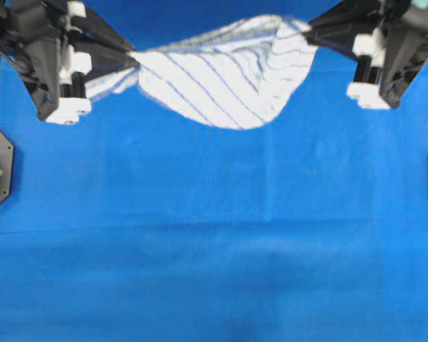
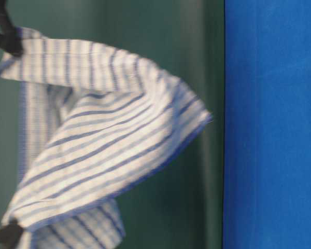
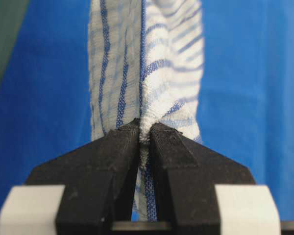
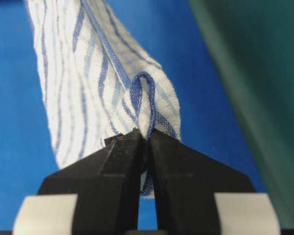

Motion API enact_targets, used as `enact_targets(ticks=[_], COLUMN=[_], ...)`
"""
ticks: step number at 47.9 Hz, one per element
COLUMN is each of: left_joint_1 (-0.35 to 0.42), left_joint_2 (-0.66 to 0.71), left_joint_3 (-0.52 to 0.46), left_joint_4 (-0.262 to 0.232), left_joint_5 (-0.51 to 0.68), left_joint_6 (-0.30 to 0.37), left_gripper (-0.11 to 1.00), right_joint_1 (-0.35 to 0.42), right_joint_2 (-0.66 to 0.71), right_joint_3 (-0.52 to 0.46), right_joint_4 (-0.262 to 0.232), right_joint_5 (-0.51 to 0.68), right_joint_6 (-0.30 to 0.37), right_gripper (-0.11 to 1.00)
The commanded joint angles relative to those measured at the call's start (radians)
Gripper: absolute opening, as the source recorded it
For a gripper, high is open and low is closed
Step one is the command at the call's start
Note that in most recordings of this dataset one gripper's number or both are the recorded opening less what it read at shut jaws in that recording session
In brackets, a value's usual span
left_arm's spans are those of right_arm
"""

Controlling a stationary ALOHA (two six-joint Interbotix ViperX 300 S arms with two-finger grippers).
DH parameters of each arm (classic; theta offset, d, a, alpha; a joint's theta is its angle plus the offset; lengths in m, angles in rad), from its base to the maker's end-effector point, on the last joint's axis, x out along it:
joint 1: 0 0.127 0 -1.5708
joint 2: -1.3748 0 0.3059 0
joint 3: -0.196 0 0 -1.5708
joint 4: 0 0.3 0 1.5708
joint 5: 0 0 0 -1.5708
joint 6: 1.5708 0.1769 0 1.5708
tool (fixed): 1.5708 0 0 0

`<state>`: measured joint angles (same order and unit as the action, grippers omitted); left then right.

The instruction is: Lift the towel with both arms.

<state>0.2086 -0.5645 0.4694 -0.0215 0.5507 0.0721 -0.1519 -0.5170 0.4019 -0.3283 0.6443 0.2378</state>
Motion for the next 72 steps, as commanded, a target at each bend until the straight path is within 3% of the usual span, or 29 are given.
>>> enact_targets(ticks=[1,16,39,42,51,55,72], left_joint_1=[0.003,0.003,-0.008,-0.015,-0.041,-0.052,-0.052], left_joint_2=[-0.015,-0.015,-0.017,-0.018,-0.029,-0.037,-0.052], left_joint_3=[-0.057,-0.138,-0.133,-0.132,-0.121,-0.112,-0.069], left_joint_4=[0.006,0.006,0.006,0.006,0.006,0.005,0.006], left_joint_5=[0.015,0.055,0.028,0.018,0.005,0.005,-0.034], left_joint_6=[0.002,0.035,0.038,0.035,0.035,0.035,0.046], left_gripper=[0.04,0.04,0.06,0.19,0.74,0.9,0.93], right_joint_1=[-0.002,0.006,0.009,0.011,0.011,0.011,0.011], right_joint_2=[-0.023,-0.058,-0.06,-0.061,-0.061,-0.061,-0.066], right_joint_3=[-0.048,-0.101,-0.1,-0.1,-0.098,-0.098,-0.086], right_joint_4=[-0.003,0.0,0.003,0.0,-0.003,-0.002,-0.003], right_joint_5=[0.014,0.049,0.044,0.043,0.044,0.044,0.04], right_joint_6=[-0.005,-0.034,-0.041,-0.043,-0.041,-0.04,-0.04], right_gripper=[0.07,0.07,0.08,0.12,0.64,0.65,0.62])
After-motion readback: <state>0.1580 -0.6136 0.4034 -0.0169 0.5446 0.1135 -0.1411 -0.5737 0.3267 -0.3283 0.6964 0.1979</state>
